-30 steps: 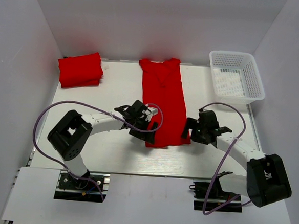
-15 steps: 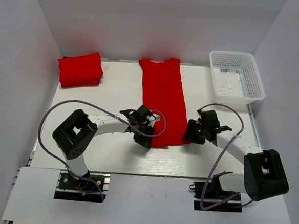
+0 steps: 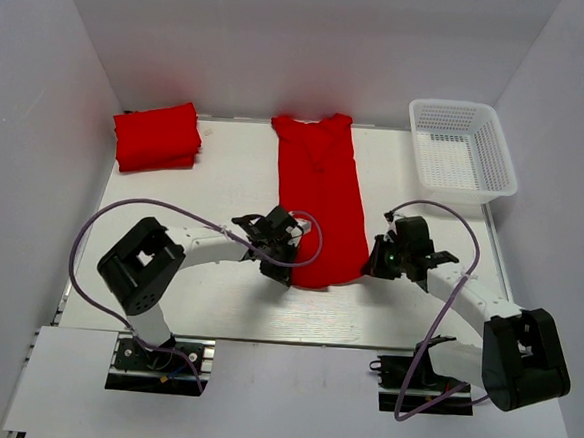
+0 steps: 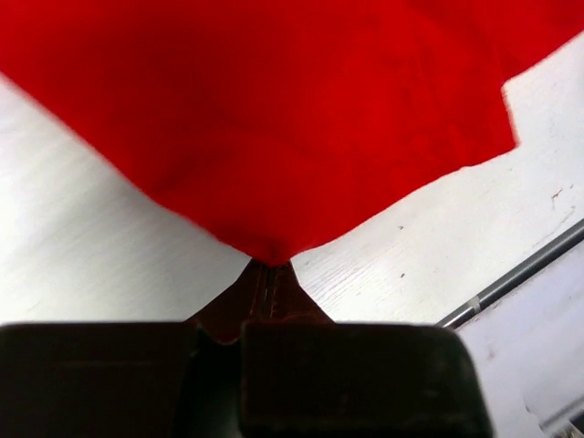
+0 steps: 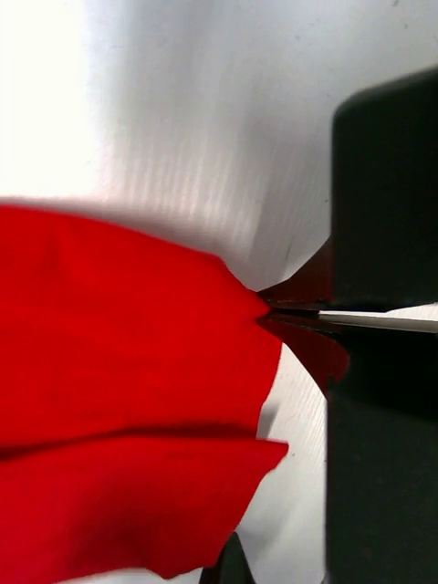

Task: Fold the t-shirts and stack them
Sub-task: Grab the bottom of the folded rectangular tshirt with both arms, then fold the folded rectangular tshirt in 1/3 of the way

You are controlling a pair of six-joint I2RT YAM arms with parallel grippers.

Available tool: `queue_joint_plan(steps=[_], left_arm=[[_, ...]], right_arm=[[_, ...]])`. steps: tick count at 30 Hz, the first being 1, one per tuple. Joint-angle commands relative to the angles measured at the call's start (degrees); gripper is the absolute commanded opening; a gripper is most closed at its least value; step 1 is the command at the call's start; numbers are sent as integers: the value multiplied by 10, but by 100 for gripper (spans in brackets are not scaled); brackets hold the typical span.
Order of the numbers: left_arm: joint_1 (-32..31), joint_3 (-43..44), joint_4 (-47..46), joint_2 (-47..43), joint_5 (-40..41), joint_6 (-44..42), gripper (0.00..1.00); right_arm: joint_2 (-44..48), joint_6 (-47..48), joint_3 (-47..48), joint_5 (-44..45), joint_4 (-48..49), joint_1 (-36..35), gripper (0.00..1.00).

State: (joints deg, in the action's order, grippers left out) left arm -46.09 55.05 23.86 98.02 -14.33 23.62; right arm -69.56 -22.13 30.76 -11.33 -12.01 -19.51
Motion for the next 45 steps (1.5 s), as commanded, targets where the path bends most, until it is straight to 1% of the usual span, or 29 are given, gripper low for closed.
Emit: queue_joint_plan(steps=[1, 4, 7, 9, 10, 12, 13, 14, 16, 17, 18, 20, 21, 23, 25, 26, 29, 30, 31, 34, 39, 42, 45], left_arm=[[8, -7, -39, -76, 49, -4, 0], [13, -2, -45, -82, 87, -9, 0], [13, 24, -45, -82, 113, -9, 0], [13, 41, -45, -82, 147, -9, 0], [19, 47, -50, -82, 176, -4, 0], [24, 66, -56, -82, 213, 1, 0], [24, 72, -56, -82, 236, 10, 0], [31, 72, -62, -75, 271, 10, 0], [44, 104, -62, -63, 296, 5, 0], [53, 117, -62, -42, 296, -9, 0], [53, 149, -52, -29, 305, -15, 0], [74, 195, -44, -4, 305, -24, 0], [81, 209, -44, 21, 305, -31, 0], [102, 246, -44, 43, 296, -37, 0], [115, 263, -44, 68, 280, -44, 0], [127, 278, -51, 77, 273, -49, 0], [144, 313, -57, 114, 246, -49, 0], [154, 323, -57, 125, 239, -54, 0], [154, 342, -57, 134, 225, -54, 0], [171, 364, -71, 166, 198, -54, 0], [200, 391, -96, 191, 150, -54, 0], [206, 406, -102, 217, 113, -60, 0], [206, 437, -95, 248, 93, -60, 0]], right_arm=[[21, 29, 13, -18, 44, 1, 0], [13, 33, 37, -16, 56, 2, 0], [2, 30, 55, -21, 68, 2, 0], [-6, 25, 68, -23, 85, 3, 0], [-12, 19, 76, -16, 103, 3, 0], [-26, 17, 96, -7, 109, 2, 0], [-36, 18, 103, 12, 114, 3, 0], [-43, 21, 128, 16, 112, 3, 0], [-72, 20, 161, 38, 113, 6, 0], [-79, 21, 169, 45, 134, 6, 0], [-100, 20, 176, 47, 145, 7, 0], [-116, 24, 211, 47, 158, 10, 0], [-141, 24, 219, 47, 165, 11, 0], [-169, 29, 259, 47, 168, 13, 0], [-214, 33, 294, 46, 166, 19, 0], [-225, 38, 328, 44, 165, 22, 0], [-277, 44, 365, 36, 160, 28, 0], [-287, 42, 401, 28, 155, 28, 0], [-317, 44, 413, 25, 151, 32, 0], [-350, 40, 470, 20, 142, 39, 0], [-404, 37, 528, 3, 130, 49, 0], [-425, 35, 544, 3, 126, 54, 0], [-446, 31, 564, -10, 121, 56, 0]])
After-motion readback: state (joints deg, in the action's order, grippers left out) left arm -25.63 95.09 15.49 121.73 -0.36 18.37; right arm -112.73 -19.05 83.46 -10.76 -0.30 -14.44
